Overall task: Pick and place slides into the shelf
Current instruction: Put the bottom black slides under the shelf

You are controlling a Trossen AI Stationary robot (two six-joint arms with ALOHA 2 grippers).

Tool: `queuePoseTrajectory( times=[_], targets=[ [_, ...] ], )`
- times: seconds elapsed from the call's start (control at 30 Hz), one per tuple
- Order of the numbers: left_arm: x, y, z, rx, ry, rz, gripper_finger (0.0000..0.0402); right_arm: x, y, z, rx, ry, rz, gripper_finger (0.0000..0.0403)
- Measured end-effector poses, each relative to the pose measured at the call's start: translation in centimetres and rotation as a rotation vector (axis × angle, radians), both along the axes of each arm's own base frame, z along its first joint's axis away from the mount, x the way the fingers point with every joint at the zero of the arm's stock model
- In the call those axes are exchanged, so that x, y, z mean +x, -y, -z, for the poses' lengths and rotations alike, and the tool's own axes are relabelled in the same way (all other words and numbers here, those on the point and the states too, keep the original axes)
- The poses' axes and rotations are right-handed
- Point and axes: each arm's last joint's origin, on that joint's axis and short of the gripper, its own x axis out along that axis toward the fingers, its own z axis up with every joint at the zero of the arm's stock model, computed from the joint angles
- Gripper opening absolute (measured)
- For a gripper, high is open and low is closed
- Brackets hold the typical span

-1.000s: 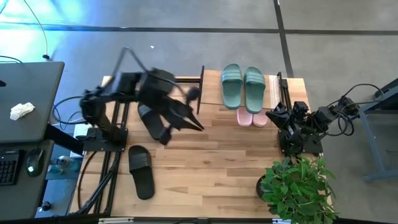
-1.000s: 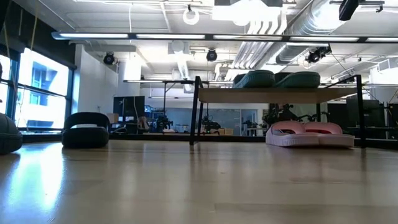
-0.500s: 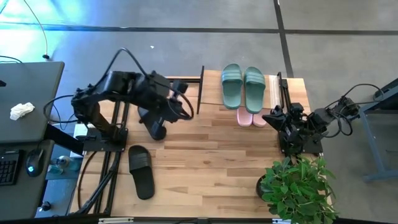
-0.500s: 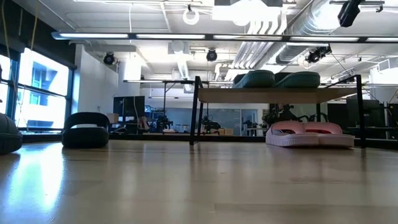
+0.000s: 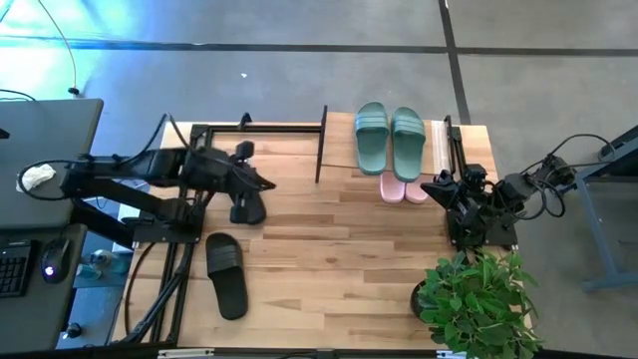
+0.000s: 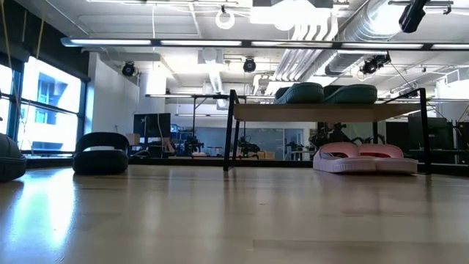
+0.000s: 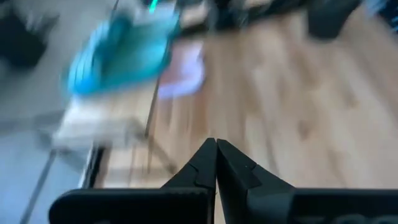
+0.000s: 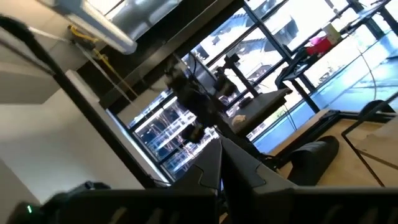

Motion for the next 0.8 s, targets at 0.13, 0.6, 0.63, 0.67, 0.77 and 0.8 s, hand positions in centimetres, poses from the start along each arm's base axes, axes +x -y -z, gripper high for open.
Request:
queuePoseTrajectory(
  times=[0.13, 0.6, 0.63, 0.67, 0.77, 0.8],
  targets=[
    [-0.9, 0.4, 4.2, -0.029, -0.159, -0.117, 0.0, 0.0, 0.0, 0.2, 0.004, -0.02, 0.017, 0.0],
    [0.7, 0.1, 11.9, 0.096, -0.647, -0.52, 0.0, 0.1, 0.1, 0.6, 0.0, -0.063, 0.061, 0.0],
    [0.9, 0.1, 12.3, 0.089, -0.663, -0.514, 0.0, 0.1, 0.1, 0.6, -0.001, -0.066, 0.06, 0.0],
    [1.1, 0.2, 12.5, 0.067, -0.681, -0.504, 0.0, 0.2, 0.1, 0.6, -0.004, -0.068, 0.057, 0.0],
    [1.4, 0.5, 13.0, -0.042, -0.713, -0.451, 0.0, 0.2, 0.0, 0.7, -0.011, -0.073, 0.047, 0.0],
    [1.4, 0.6, 13.1, -0.071, -0.72, -0.438, 0.0, 0.2, 0.0, 0.7, -0.011, -0.073, 0.046, 0.0]
  ],
)
